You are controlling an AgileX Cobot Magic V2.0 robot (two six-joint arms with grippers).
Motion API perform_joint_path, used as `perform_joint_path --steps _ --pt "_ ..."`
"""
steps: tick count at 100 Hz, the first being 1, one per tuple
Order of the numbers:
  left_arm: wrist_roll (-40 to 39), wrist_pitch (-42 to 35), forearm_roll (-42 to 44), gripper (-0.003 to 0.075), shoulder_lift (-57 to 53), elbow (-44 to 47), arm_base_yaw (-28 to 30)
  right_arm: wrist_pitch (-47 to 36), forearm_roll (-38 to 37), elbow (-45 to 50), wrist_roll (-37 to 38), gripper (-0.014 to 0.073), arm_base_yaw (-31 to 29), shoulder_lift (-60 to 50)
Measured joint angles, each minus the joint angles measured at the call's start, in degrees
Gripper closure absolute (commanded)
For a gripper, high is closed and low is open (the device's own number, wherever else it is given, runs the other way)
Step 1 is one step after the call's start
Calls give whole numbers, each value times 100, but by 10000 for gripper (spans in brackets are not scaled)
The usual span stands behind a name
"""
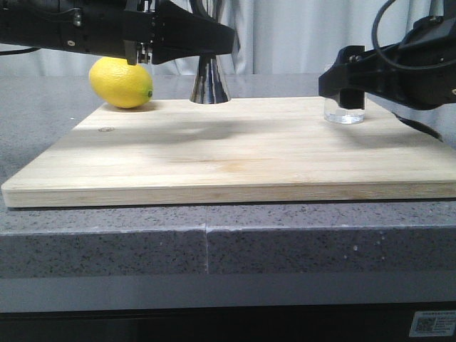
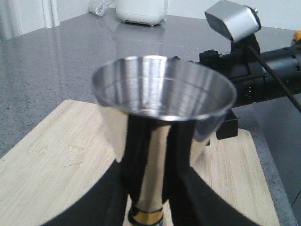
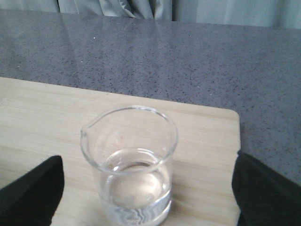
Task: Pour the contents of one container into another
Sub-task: 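Lower the right gripper over the glass beaker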
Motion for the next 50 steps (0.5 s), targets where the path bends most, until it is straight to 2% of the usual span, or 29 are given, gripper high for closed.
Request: perform_joint_path --steps 50 --pt "0 0 0 554 0 0 0 -165 -101 -137 136 -62 0 339"
